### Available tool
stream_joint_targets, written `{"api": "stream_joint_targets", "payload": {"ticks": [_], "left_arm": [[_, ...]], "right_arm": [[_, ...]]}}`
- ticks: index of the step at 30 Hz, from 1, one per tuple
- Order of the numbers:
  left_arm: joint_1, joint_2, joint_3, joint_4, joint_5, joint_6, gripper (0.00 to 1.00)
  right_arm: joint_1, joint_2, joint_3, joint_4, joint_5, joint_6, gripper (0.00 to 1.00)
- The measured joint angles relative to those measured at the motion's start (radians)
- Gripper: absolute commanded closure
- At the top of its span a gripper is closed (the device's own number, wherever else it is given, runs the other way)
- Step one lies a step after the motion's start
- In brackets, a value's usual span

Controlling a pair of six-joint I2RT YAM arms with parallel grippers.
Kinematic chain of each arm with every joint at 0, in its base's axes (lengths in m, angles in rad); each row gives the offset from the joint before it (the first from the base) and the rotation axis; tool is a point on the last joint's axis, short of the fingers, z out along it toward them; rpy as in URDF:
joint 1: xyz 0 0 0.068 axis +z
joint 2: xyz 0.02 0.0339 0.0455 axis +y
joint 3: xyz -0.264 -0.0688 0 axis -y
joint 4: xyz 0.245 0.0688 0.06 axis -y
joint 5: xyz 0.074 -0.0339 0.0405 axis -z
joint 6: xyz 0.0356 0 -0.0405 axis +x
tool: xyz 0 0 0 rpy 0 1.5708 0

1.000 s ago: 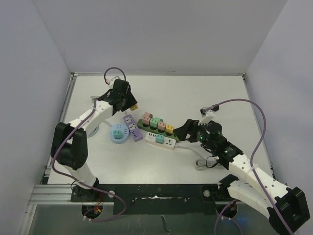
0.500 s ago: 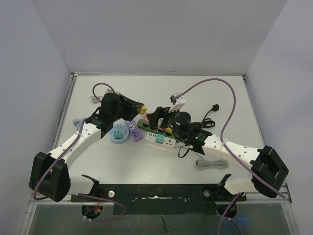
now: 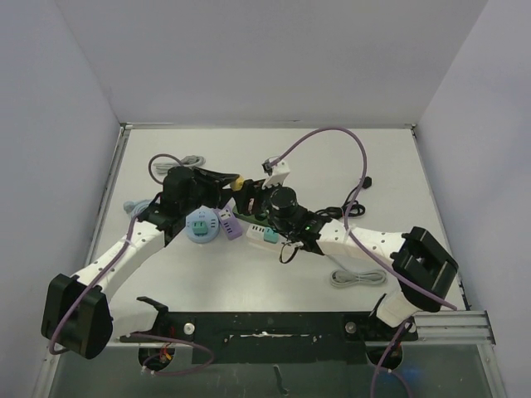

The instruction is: Insert the plug

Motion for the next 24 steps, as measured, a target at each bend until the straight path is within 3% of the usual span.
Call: {"api": "stream_joint_targets", "payload": {"ticks": [3,12,19,24], "left_arm": [[0.009,0.0,-0.01,0.009,-0.009,-0.019,0.82],[0.02,0.0,-0.016,0.037,-0.03,-0.058,0.8],[0.019,-0.002,-0.051,0.079,-0.005,-0.11,0.73],[0.021,-0.019,-0.073,0.1,0.001,-0.121,0.56]], "right_arm": [[0.002,0.028,0.024,0.0,0.005,-0.001,0.44],[0.012,0.064,0.078,-0.003,0.032,-0.024,0.47],[0.023,0.095,0.113,-0.001,0.034,-0.06,0.78],[0.023,0.094,0.114,0.0,0.012,-0.095,0.87]]}}
